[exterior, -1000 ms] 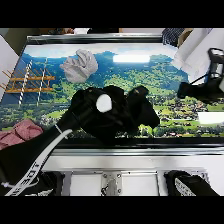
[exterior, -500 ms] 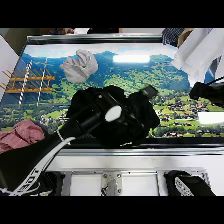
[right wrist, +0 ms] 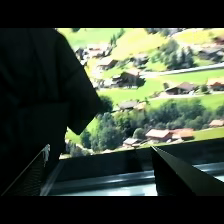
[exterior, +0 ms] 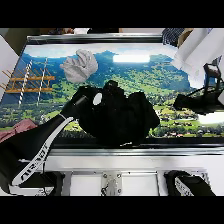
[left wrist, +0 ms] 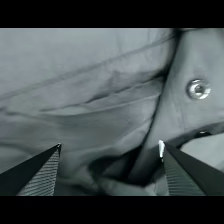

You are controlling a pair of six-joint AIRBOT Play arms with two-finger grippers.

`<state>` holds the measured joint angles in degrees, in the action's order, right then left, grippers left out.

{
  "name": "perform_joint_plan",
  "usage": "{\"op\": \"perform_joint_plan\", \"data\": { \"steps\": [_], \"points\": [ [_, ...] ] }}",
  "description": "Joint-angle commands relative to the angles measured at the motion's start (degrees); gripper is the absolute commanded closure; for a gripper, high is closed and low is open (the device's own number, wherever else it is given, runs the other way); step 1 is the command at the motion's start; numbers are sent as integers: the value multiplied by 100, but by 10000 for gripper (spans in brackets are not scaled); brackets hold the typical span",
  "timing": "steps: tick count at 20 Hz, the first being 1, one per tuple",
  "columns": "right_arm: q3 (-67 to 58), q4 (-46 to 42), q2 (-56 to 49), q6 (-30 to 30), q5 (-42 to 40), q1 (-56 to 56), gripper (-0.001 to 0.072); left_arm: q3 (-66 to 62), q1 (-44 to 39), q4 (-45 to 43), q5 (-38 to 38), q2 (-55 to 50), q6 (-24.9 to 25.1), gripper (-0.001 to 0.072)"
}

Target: Fold the clothes and pants, and hang the long-sleeved shirts on hangers.

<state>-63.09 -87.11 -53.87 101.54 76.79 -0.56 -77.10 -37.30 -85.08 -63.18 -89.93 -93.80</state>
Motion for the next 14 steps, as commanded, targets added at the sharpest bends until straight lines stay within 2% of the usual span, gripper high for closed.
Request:
{"op": "perform_joint_plan", "data": {
  "steps": [1,3,4,6,7,11,14],
  "points": [
    [715,372,4,-131,-160,63,2,46,-170,-52,-149,-457,168,33],
    [1150,424,2,-127,-227,234,2,46,-258,-52,-273,-601,164,34],
    [1377,470,2,-66,-299,402,2,46,-284,-92,-278,-608,133,92],
    [1805,612,-2,358,-514,876,2,46,-258,-94,-280,-549,136,662],
    [2011,612,-7,654,-688,1167,3,46,-216,-79,-286,-501,120,693],
    [2553,380,-289,2203,-1497,2199,3,46,-122,-70,-389,-188,118,694],
    [2555,356,-721,2579,-2017,2623,3,46,-122,-72,-396,-20,120,694]
  ]
}}
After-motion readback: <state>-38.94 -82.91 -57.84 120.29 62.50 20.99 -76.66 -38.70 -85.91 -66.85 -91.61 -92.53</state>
